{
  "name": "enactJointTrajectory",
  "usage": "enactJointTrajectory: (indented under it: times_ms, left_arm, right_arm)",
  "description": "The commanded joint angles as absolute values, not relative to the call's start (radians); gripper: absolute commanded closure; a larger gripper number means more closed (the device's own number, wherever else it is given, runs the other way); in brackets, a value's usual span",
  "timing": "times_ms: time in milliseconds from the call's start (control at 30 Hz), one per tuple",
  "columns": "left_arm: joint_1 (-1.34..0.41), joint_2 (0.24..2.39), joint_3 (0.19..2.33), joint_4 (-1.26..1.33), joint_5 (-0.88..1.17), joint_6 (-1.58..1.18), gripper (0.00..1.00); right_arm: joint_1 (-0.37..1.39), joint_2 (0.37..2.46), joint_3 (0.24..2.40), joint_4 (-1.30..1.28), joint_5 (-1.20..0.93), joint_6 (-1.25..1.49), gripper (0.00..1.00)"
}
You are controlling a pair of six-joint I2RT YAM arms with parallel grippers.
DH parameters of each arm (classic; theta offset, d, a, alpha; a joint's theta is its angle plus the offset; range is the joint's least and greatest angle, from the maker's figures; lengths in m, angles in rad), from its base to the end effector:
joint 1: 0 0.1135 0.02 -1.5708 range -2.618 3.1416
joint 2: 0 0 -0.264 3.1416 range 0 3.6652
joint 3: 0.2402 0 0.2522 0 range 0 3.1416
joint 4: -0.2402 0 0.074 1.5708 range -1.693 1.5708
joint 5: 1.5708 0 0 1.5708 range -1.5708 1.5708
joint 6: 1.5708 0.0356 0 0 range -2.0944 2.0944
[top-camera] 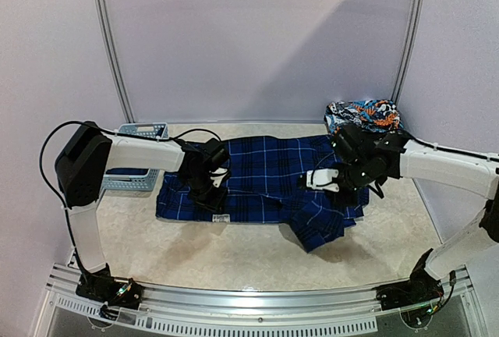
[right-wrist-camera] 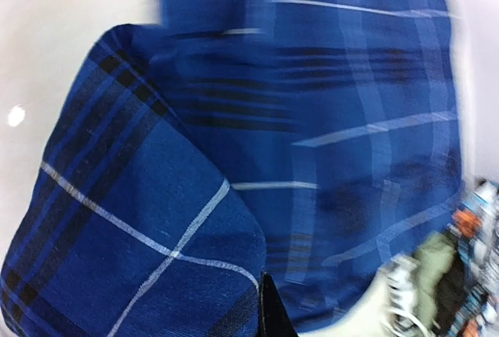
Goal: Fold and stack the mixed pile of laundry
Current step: Fold the crumpled shirt at the center of the board.
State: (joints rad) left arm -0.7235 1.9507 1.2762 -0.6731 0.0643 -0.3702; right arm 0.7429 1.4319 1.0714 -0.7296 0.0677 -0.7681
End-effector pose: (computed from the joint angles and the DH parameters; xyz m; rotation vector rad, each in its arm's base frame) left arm 0.2765 -0.2473 0.1457 0.5331 2.9254 -0.2550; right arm 0.2111 0.1906 0.2476 -1.8079 1.9516 -0.0983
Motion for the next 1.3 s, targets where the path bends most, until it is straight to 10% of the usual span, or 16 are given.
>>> enactJointTrajectory:
  times_ms: [0,733,1133,1267]
  left_arm:
    - [-0.712,1.952,1.268,-0.657,0.074,-0.363,0.61]
    - [-0.71,1.914,1.263,-0.664,0.083,-0.341,0.6]
    - [-0.71,1.913,1.262,-0.671,0.083,-0.331,0.6]
    - [-0.71,1.921,1.275,-0.677,0.082,-0.326,0.6]
  right_arm:
    - [0.62,1.477,1.213,-0.667,0.083,-0.753,1.0]
    - [0.592,1.467,1.316,-0.778,-0.097,-0.61,0.97]
    - [0.593,1.436,1.162,-1.045,-0.431,-0.824,0.81]
    - [0.593,1.431,1.181,-1.153,-0.474,-0.913,0.54]
